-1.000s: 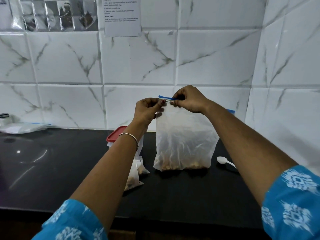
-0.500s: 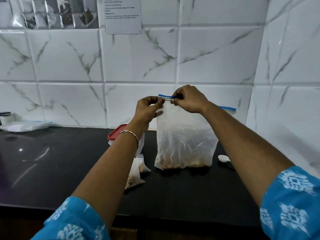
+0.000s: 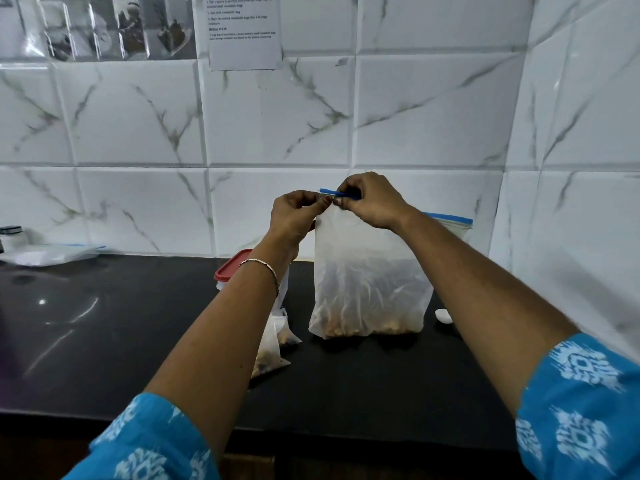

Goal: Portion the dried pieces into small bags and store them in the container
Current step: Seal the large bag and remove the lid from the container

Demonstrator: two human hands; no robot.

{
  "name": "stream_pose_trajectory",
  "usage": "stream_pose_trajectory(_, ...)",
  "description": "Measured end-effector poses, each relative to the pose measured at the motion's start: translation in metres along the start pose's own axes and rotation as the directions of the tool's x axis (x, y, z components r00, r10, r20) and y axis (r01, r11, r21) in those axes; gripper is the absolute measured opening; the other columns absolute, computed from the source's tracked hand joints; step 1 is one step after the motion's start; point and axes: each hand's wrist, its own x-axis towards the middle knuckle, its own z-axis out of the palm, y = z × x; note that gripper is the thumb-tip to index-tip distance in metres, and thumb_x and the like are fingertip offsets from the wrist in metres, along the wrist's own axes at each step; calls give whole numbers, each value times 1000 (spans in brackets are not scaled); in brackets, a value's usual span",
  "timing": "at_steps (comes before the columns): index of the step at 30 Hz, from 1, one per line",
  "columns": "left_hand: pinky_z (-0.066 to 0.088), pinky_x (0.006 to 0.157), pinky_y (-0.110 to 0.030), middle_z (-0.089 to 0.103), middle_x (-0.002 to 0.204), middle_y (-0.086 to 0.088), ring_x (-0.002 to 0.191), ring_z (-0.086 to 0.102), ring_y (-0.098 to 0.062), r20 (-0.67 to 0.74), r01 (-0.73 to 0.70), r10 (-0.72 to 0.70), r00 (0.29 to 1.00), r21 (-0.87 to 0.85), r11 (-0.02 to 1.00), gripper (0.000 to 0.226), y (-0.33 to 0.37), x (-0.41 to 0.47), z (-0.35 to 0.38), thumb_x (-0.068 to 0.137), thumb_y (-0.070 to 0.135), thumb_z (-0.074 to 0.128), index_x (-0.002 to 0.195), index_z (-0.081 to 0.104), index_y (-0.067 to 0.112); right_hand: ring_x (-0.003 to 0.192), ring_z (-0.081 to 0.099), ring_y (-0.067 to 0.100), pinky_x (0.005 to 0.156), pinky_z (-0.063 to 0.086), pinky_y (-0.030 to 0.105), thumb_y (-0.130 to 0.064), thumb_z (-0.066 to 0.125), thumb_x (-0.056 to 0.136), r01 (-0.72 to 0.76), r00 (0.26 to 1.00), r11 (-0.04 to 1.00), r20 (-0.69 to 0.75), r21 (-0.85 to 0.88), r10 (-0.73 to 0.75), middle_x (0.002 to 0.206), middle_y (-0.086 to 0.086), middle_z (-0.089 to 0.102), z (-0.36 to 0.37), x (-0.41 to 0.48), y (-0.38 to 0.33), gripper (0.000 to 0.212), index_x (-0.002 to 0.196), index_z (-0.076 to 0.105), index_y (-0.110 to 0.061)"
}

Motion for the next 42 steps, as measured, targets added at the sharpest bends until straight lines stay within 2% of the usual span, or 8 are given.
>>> stream_pose_trajectory(6,59,67,-25,69,82,-2,69,67,-6,19,-7,7,1000,-8,1000,3,2,-4,1,88,11,69,85,69,12,85,61,15,71,44,28,-33,67,88,-20,998,998,-58,-52,17,89,-7,66,1,-2,-1,16,97,70,-20)
stream_pose_trajectory(13,58,66,-25,68,86,-6,72,66,-9,8,5,-5,1000,-46,999,14,3,-3,1,90,14,68,98,69,3,88,64,17,76,49,33,-31,68,88,-43,999,999,-29,8,43,92,-3,71,1,-1,-2,15,96,71,-19)
stream_pose_trajectory(20,55,60,-19,68,84,-6,65,67,-3,-8,-4,4,1000,-24,1000,8,5,-2,2,89,12,69,90,68,4,93,66,21,85,52,36,-23,70,87,-82,996,963,-1,255,85,92,4,71,-1,-3,0,15,96,71,-12)
stream_pose_trajectory(24,59,70,-28,68,81,-4,70,67,-9,-2,-1,1,1000,-2,1000,5,7,-2,4,90,11,68,86,69,7,90,64,19,81,51,33,-22,69,88,-83,996,964,-1,252,86,89,1,68,-2,-4,-1,11,95,70,-14)
stream_pose_trajectory(28,57,79,-35,68,80,-2,70,65,-10,7,14,-14,1000,9,1000,8,9,-2,7,91,11,66,84,68,11,91,64,18,87,53,42,-30,69,86,-59,997,988,-39,141,65,91,-4,69,-3,-1,-1,11,93,70,-21)
stream_pose_trajectory(34,59,66,-24,69,81,-1,66,67,-2,35,6,-7,999,41,999,12,9,-4,7,90,15,69,96,69,5,90,64,17,84,53,39,-34,71,85,-55,994,993,-90,100,64,88,-6,68,-4,-4,1,14,92,71,-22)
stream_pose_trajectory(38,59,82,-38,68,88,-7,77,66,-15,33,-15,11,999,107,994,7,7,-3,9,89,13,69,91,69,6,88,65,16,86,53,42,-30,74,82,-73,992,980,-87,185,91,85,-6,69,-1,-5,3,12,89,73,-21)
stream_pose_trajectory(42,57,88,-47,69,88,-9,81,65,-21,-21,-4,7,1000,118,993,5,3,-2,11,89,14,69,86,69,10,90,64,17,85,53,38,-26,77,81,-96,994,978,-30,183,103,90,-3,69,-12,-10,7,18,95,73,-18)
